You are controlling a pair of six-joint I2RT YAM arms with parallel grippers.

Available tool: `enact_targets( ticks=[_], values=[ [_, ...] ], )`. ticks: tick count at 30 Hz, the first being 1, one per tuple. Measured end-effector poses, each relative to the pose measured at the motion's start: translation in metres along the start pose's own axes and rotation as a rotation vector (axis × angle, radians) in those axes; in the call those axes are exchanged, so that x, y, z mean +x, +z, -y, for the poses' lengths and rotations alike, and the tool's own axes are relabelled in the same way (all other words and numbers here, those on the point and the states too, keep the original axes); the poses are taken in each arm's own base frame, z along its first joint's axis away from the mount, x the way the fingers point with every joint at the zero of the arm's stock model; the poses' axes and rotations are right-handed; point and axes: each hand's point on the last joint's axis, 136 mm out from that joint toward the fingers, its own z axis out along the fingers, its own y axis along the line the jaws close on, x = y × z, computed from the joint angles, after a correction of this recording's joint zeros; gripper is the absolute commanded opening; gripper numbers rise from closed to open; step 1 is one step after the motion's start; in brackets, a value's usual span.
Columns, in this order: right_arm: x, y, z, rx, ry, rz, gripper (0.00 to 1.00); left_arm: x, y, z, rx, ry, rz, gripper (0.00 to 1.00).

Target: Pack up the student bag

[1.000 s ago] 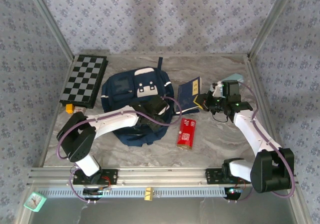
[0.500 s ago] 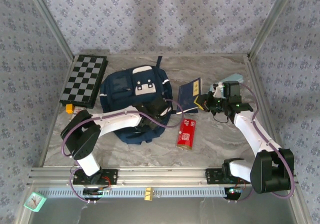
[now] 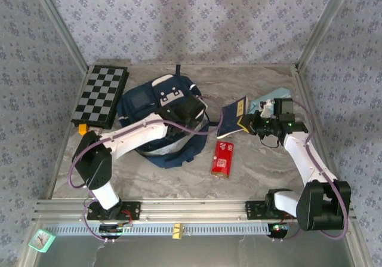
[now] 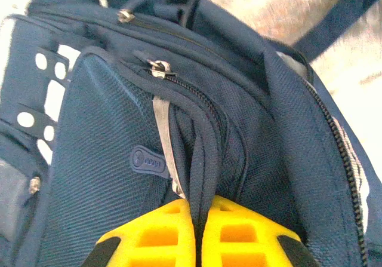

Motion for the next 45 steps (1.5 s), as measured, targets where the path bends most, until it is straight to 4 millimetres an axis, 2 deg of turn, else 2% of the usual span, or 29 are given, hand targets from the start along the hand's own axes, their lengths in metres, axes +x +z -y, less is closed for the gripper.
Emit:
enact_targets(
  ticks=[6,11,15,19,21,26,33,36,39,42,45],
  values=[
    [0.03,0.012,-0.017,-0.039,-0.056,-0.108,0.0,-0.036,-0.029,-0.027,-0.03,-0.141,0.056,0.0],
    [0.055,0.037,-0.043,-0.097,-0.121,-0.19,0.0,-0.048,-0.042,-0.04,-0.033,-0.225,0.074,0.0],
    [0.071,0.07,-0.059,-0.129,-0.158,-0.238,0.0,-0.049,-0.045,-0.042,-0.02,-0.278,0.081,0.0],
    [0.084,0.11,-0.062,-0.111,-0.179,-0.256,0.0,-0.052,-0.048,-0.05,-0.003,-0.345,0.091,0.0],
    [0.083,0.128,-0.062,-0.105,-0.181,-0.248,0.0,-0.054,-0.05,-0.054,0.003,-0.382,0.099,0.0],
    [0.062,0.167,-0.065,-0.064,-0.2,-0.169,0.01,-0.058,-0.056,-0.057,0.028,-0.445,0.115,0.0],
    [0.032,0.208,-0.063,-0.018,-0.215,-0.098,0.36,-0.06,-0.058,-0.054,0.057,-0.491,0.116,0.0],
    [0.027,0.212,-0.061,0.001,-0.237,-0.086,0.49,-0.06,-0.057,-0.055,0.062,-0.503,0.115,0.0],
    [0.027,0.207,-0.054,0.051,-0.259,-0.077,0.54,-0.06,-0.056,-0.056,0.07,-0.513,0.114,0.0],
    [0.031,0.192,-0.05,0.089,-0.283,-0.069,0.55,-0.061,-0.057,-0.058,0.079,-0.526,0.116,0.0],
    [0.038,0.177,-0.049,0.116,-0.31,-0.065,0.5,-0.061,-0.06,-0.061,0.085,-0.538,0.123,0.0]
  ],
)
